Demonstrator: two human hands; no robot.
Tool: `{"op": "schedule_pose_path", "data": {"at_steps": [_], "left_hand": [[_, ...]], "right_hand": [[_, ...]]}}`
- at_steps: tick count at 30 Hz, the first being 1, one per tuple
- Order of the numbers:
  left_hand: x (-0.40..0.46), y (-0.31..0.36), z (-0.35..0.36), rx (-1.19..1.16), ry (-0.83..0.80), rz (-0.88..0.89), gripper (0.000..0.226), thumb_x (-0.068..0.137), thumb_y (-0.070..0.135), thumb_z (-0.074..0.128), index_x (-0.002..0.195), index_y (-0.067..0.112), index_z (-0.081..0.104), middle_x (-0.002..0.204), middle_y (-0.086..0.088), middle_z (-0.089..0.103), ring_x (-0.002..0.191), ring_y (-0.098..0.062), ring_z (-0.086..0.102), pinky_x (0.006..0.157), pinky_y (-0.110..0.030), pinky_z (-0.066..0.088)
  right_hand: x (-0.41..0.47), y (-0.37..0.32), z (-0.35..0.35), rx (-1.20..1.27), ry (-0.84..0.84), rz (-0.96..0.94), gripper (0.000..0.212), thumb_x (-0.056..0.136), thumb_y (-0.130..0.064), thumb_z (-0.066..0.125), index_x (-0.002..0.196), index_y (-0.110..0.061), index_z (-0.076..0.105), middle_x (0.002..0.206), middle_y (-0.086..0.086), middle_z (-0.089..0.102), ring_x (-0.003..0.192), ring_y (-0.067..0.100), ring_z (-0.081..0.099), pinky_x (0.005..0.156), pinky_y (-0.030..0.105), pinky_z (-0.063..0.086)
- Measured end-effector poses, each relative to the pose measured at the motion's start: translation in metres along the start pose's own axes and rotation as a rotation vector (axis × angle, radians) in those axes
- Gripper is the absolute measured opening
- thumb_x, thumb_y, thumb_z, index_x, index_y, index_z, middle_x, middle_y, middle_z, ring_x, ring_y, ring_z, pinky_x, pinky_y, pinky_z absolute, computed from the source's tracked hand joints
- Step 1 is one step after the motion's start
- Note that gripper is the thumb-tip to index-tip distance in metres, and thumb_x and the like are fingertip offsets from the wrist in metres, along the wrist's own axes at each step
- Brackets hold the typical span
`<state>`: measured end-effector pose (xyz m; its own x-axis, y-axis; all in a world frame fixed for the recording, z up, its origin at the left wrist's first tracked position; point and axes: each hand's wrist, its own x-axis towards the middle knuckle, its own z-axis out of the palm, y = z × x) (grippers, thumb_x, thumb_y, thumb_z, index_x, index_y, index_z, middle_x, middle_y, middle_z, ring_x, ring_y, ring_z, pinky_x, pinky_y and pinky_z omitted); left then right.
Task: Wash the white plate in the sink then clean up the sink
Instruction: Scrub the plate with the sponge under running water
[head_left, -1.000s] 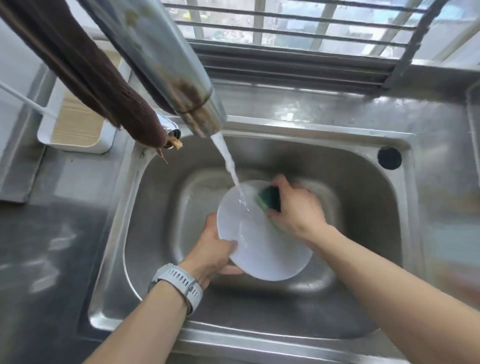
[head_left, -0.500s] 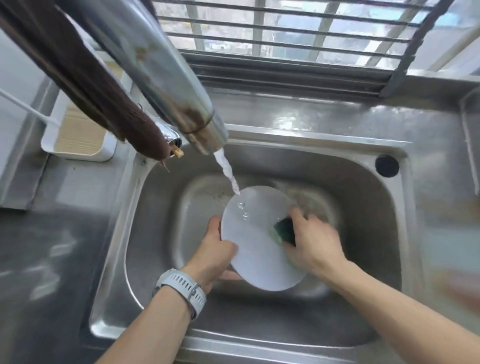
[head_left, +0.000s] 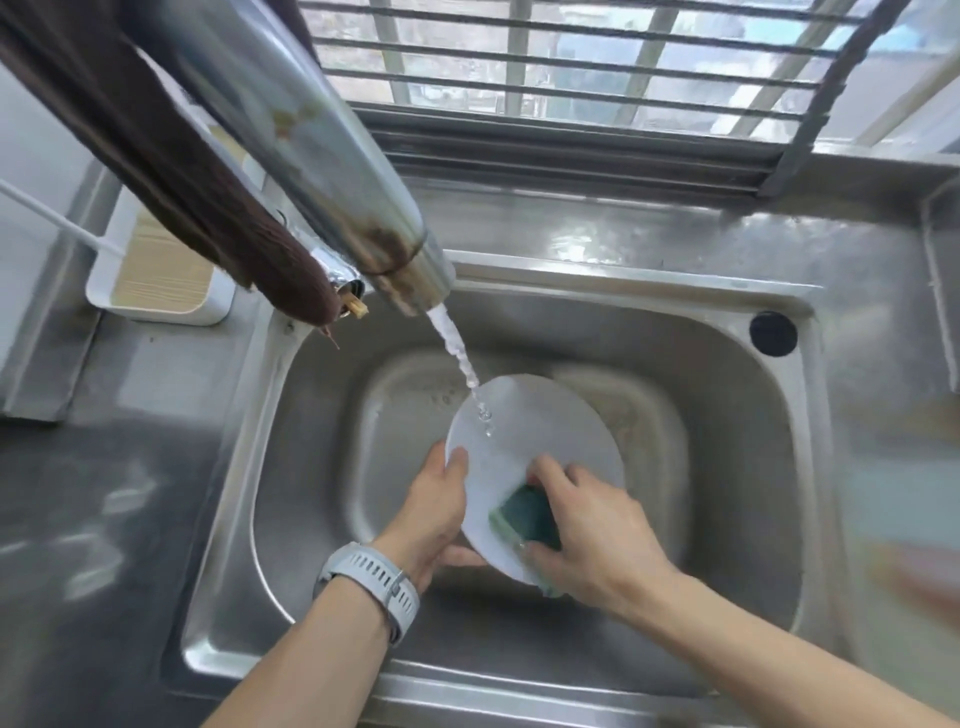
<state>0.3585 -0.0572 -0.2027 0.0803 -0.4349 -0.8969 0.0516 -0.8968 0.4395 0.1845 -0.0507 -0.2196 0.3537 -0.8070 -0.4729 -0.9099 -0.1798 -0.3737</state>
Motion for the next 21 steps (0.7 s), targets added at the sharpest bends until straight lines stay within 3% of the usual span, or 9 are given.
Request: {"op": "schedule_pose_path", "data": {"at_steps": [3, 5, 7, 10, 14, 18, 21], "left_hand": [[0.001, -0.001, -0.002, -0.071, -0.003, -0.076, 0.06, 0.102, 0.069, 0.027, 0.129, 0.032, 0.066, 0.118, -0.006, 0.077, 0.098, -0.028, 0.076, 0.063, -0.043, 0.066], [0.002, -0.002, -0.006, -0.073, 0.003, -0.068, 0.064, 0.098, 0.076, 0.026, 0.123, 0.036, 0.07, 0.11, 0.0, 0.08, 0.099, -0.025, 0.076, 0.069, -0.043, 0.066], [0.003, -0.001, -0.007, -0.061, 0.017, -0.036, 0.05, 0.102, 0.067, 0.033, 0.128, 0.038, 0.065, 0.118, 0.003, 0.077, 0.105, -0.024, 0.074, 0.074, -0.046, 0.066], [0.005, -0.001, -0.004, 0.0, 0.017, 0.028, 0.032, 0.109, 0.036, 0.039, 0.139, 0.037, 0.05, 0.131, 0.002, 0.067, 0.111, -0.026, 0.068, 0.071, -0.046, 0.065], [0.003, -0.006, 0.004, -0.008, -0.005, 0.051, 0.03, 0.11, 0.037, 0.036, 0.137, 0.039, 0.05, 0.131, 0.004, 0.068, 0.111, -0.026, 0.069, 0.07, -0.046, 0.066], [0.001, -0.007, 0.009, -0.068, -0.005, -0.003, 0.038, 0.109, 0.052, 0.032, 0.128, 0.036, 0.06, 0.115, 0.003, 0.076, 0.094, -0.021, 0.076, 0.064, -0.04, 0.064], [0.0, -0.01, 0.01, -0.07, -0.002, 0.006, 0.038, 0.109, 0.053, 0.032, 0.123, 0.037, 0.063, 0.113, 0.001, 0.077, 0.091, -0.018, 0.076, 0.064, -0.037, 0.064]], "right_hand": [[0.039, -0.029, 0.0, 0.114, 0.086, -0.089, 0.047, 0.08, -0.043, 0.065, 0.119, -0.029, 0.042, 0.099, 0.002, 0.058, 0.085, 0.035, 0.063, 0.067, 0.041, 0.051], [0.077, -0.024, -0.005, 0.127, 0.177, -0.086, 0.047, 0.082, -0.042, 0.067, 0.12, -0.026, 0.042, 0.099, 0.005, 0.058, 0.084, 0.036, 0.062, 0.065, 0.041, 0.051], [0.101, 0.0, -0.012, 0.077, 0.2, -0.034, 0.049, 0.084, -0.043, 0.067, 0.122, -0.026, 0.041, 0.1, 0.009, 0.058, 0.085, 0.037, 0.062, 0.065, 0.041, 0.052], [0.09, 0.039, -0.017, -0.041, 0.199, 0.073, 0.052, 0.086, -0.048, 0.064, 0.127, -0.026, 0.04, 0.106, 0.01, 0.059, 0.089, 0.036, 0.061, 0.068, 0.042, 0.054], [0.021, 0.046, -0.012, -0.246, 0.111, 0.188, 0.057, 0.085, -0.045, 0.058, 0.134, -0.021, 0.039, 0.112, 0.008, 0.06, 0.092, 0.035, 0.064, 0.062, 0.035, 0.043], [-0.011, -0.004, -0.005, 0.033, -0.031, 0.031, 0.047, 0.079, -0.05, 0.057, 0.117, -0.031, 0.037, 0.106, 0.0, 0.058, 0.094, 0.031, 0.064, 0.071, 0.039, 0.05], [0.036, -0.018, -0.007, 0.176, 0.123, 0.101, 0.046, 0.083, -0.049, 0.061, 0.119, -0.029, 0.04, 0.106, 0.002, 0.06, 0.09, 0.034, 0.064, 0.07, 0.039, 0.05]]}}
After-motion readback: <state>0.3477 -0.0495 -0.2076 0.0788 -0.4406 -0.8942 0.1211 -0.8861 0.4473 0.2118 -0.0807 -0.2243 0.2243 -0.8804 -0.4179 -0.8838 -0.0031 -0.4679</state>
